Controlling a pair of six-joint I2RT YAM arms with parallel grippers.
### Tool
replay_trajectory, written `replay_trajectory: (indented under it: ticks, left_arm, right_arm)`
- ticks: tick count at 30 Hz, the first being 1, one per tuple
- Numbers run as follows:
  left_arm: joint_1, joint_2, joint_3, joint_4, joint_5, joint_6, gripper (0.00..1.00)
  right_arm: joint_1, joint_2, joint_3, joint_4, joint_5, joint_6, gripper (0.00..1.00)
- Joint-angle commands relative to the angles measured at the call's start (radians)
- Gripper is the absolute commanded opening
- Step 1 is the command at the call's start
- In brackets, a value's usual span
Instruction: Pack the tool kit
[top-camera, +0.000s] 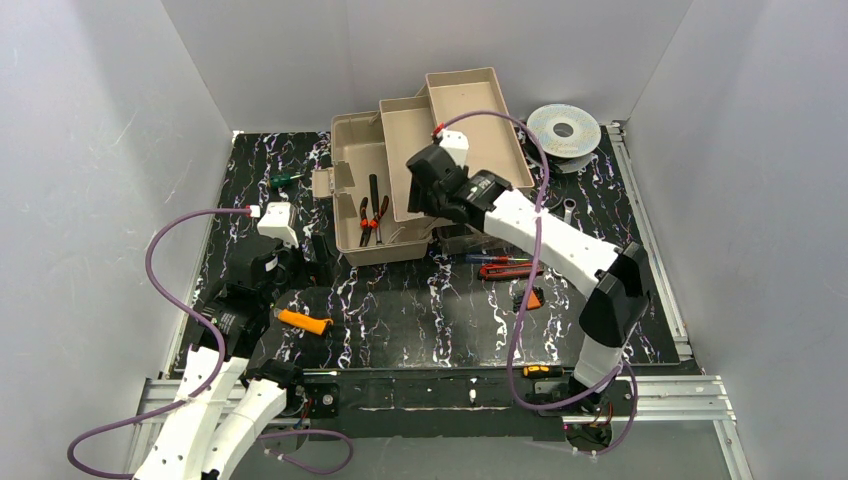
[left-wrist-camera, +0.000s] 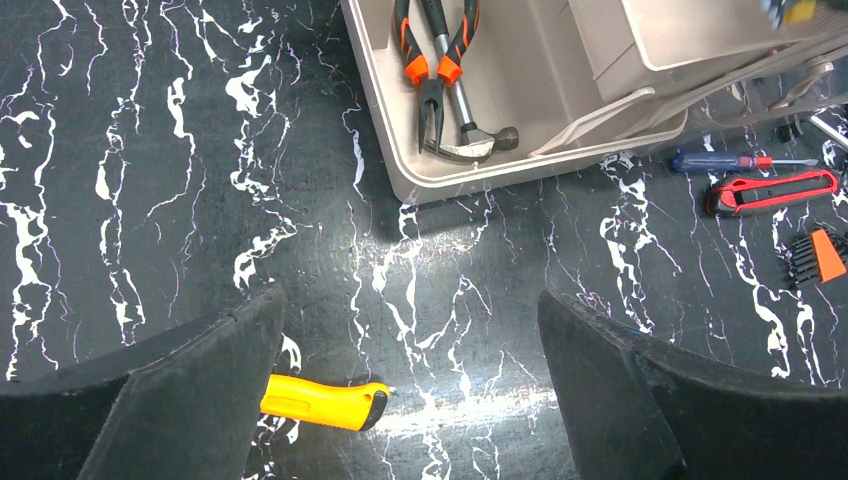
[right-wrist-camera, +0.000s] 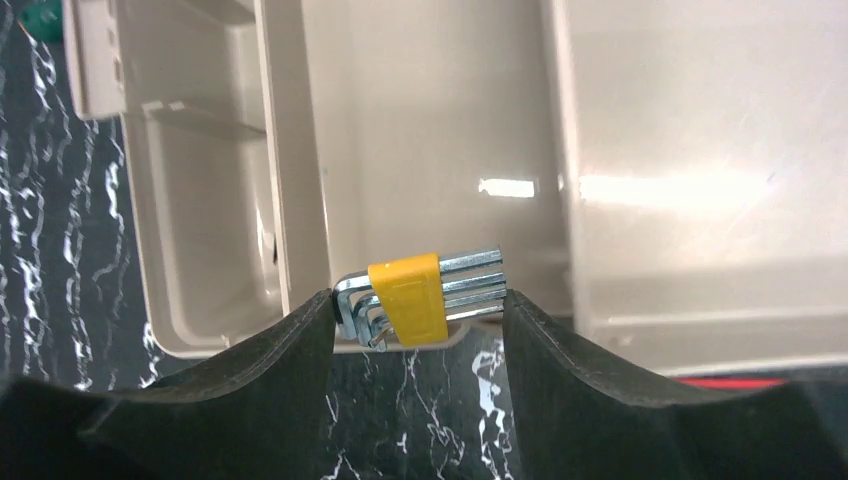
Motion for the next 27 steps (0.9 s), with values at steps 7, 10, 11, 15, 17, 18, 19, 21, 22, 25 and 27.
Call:
replay_trajectory:
  ticks: [7,10,11,15,17,18,19,21,22,25,27]
  left_arm:
    - [-0.002,0.0,-0.005,-0.011,-0.023,0.015,0.98]
    - [-0.002,0.003,-0.005,-0.011,-0.027,0.014,0.98]
    - [-0.002,0.003,-0.005,-0.01,-0.027,0.015,0.98]
    - [-0.002,0.005,-0.006,-0.01,-0.028,0.015,0.98]
    - [-0.002,0.009,-0.003,-0.011,-0.028,0.015,0.98]
    - [-0.001,0.01,-0.003,-0.01,-0.027,0.015,0.98]
    - [0.0,0.012,-0.002,-0.01,-0.026,0.016,0.98]
    - [-0.001,0.014,-0.002,-0.01,-0.019,0.017,0.98]
    - [-0.001,0.014,-0.002,-0.009,-0.013,0.018,0.98]
    - [-0.001,0.018,-0.001,-0.006,0.004,0.022,0.98]
    - [-0.001,0.019,0.001,-0.003,0.021,0.024,0.98]
  right_arm:
    - [-0.082,0.135,0.288,-0.061,-0.11,-0.144,0.74]
    - [-0.082,0.134,0.313,-0.072,-0.108,-0.166,0.78]
    - [-0.082,0.123,0.308,-0.062,-0.11,-0.175,0.79]
    - [-0.082,0.054,0.244,-0.031,-0.112,-0.201,0.82]
    - [-0.082,0.01,0.189,-0.021,-0.125,-0.217,0.8]
    - [-0.082,-0.018,0.155,-0.019,-0.125,-0.219,0.79]
    - [-0.082,-0.049,0.114,-0.016,-0.126,-0.219,0.79]
    - [-0.082,-0.132,0.015,-0.01,-0.129,-0.223,0.78]
    - [-0.082,-0.174,-0.038,-0.004,-0.129,-0.223,0.77]
    - [-0.081,-0.305,-0.218,0.041,-0.145,-0.235,0.77]
    - [-0.082,-0.399,-0.333,0.065,-0.148,-0.246,0.77]
